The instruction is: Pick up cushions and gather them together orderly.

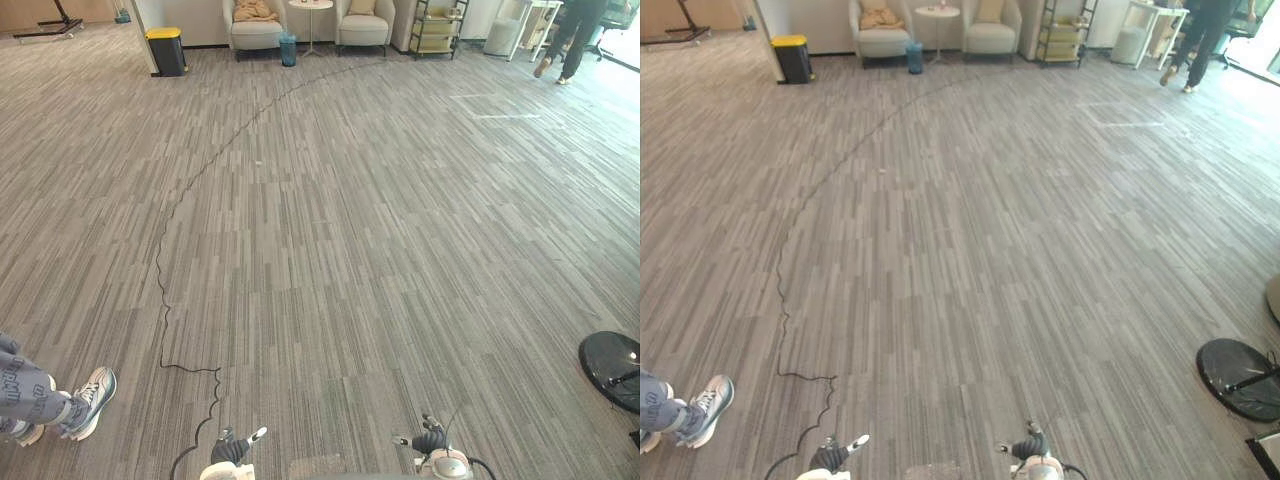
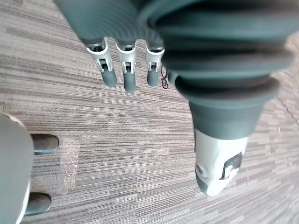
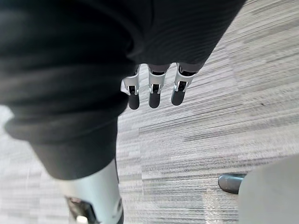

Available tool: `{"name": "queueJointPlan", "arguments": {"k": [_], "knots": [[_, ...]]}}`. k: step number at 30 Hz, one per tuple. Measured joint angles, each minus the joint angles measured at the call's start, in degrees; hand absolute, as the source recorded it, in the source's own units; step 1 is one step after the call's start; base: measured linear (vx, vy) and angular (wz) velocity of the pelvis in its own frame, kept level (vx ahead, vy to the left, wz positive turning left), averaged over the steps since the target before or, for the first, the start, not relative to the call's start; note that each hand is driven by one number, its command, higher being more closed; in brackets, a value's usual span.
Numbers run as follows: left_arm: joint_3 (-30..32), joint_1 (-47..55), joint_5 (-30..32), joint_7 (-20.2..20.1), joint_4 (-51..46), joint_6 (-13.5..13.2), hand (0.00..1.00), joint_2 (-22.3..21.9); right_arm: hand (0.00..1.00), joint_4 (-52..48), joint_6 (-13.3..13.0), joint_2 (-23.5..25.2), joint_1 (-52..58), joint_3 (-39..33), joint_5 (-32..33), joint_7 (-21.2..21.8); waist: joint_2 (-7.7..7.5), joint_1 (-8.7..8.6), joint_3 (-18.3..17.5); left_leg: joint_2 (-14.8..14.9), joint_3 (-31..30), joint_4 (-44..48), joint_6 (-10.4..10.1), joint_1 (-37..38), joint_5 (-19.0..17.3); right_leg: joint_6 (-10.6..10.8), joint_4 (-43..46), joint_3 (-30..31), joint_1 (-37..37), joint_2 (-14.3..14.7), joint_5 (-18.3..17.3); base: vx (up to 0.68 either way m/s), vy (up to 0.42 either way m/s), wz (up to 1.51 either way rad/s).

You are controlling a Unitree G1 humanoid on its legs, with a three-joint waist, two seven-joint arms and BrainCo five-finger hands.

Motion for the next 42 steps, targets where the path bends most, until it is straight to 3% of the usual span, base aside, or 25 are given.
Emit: {"name": "queueJointPlan", "arguments": {"k": [11,24,40,42], "knots": [[0.85,-0.30,-1.11,-0.57,-0.02,0.10,0.00,-0.01,0.00,2.47,1.64,1.11,-0.94,-6.24,2.97,0.76,-0.44,0.76,0.12,-1.79,-4.34,-1.87,0.69,-0.42,1.04,1.63,0.45,-4.76,-0.02,-1.86,-1.55,-0.01,-0.004,0.22],[0.19,-1.00,-1.15,-1.30,1.00,0.91,0.00,0.47,0.00,3.92,0.63,0.95,-1.05,-7.09,9.06,0.70,-0.28,0.81,0.22,-2.13,-4.36,-1.88,1.21,-0.40,1.38,1.53,0.79,-5.10,-0.11,-2.13,-1.65,-0.03,-0.016,0.01],[-2.06,-2.11,-1.04,-1.44,1.32,1.26,0.00,1.18,0.00,3.99,0.26,0.76,-1.23,-7.05,9.37,0.66,-0.43,0.83,1.40,-2.14,-6.06,-1.84,1.50,-1.47,1.60,1.17,0.43,-7.32,-0.39,-2.12,-2.06,-0.02,-0.030,0.07],[-1.89,-2.33,-1.10,-1.52,0.99,1.29,0.00,1.29,0.00,3.81,0.19,0.83,-1.46,-7.12,9.37,0.61,-0.56,0.84,1.88,-2.20,-6.01,2.54,0.75,-4.28,-0.72,0.89,2.34,-7.87,-1.47,-2.62,-3.37,0.01,-0.033,0.14]]}}
